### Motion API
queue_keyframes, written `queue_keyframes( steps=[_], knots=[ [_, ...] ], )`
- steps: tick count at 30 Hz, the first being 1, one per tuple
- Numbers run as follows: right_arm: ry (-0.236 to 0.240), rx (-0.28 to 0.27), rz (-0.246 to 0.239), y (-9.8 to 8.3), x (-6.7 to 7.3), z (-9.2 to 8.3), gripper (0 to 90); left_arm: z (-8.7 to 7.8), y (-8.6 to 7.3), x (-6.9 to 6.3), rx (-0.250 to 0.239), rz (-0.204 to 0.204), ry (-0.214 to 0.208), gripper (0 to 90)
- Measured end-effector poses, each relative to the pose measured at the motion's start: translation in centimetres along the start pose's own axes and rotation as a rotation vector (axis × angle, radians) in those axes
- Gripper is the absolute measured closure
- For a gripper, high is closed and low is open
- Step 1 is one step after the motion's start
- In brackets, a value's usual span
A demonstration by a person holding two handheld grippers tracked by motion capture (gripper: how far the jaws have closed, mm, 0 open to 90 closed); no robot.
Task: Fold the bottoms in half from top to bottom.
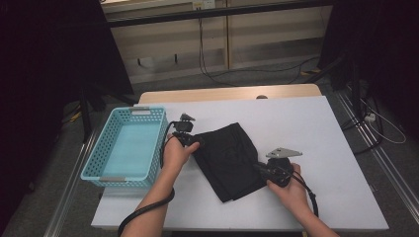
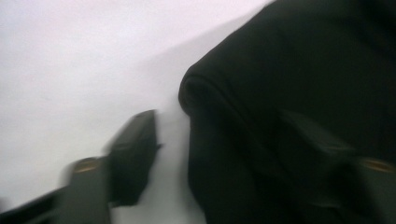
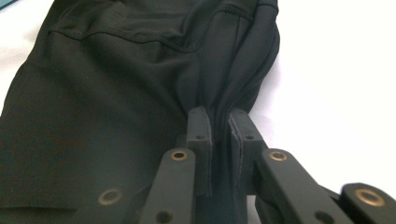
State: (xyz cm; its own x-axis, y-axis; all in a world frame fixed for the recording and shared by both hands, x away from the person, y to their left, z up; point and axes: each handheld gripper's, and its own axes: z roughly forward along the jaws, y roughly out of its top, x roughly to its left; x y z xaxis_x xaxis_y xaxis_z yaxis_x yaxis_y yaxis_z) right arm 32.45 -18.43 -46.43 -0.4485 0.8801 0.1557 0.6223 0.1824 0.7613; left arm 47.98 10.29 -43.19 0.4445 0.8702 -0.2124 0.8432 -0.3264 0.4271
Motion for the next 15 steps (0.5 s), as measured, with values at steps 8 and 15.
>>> queue_keyframes(
  steps=[8, 15],
  knots=[
    [0.008, 0.003, -0.055, 0.1, 1.3, 0.2, 81.8, 0.3, 0.3, -2.2, 0.051, 0.072, 0.044, 78.7],
    [0.012, -0.013, -0.063, 0.4, 1.9, 0.1, 82.4, -0.9, 1.8, -1.7, 0.117, 0.017, 0.017, 81.0]
  ],
)
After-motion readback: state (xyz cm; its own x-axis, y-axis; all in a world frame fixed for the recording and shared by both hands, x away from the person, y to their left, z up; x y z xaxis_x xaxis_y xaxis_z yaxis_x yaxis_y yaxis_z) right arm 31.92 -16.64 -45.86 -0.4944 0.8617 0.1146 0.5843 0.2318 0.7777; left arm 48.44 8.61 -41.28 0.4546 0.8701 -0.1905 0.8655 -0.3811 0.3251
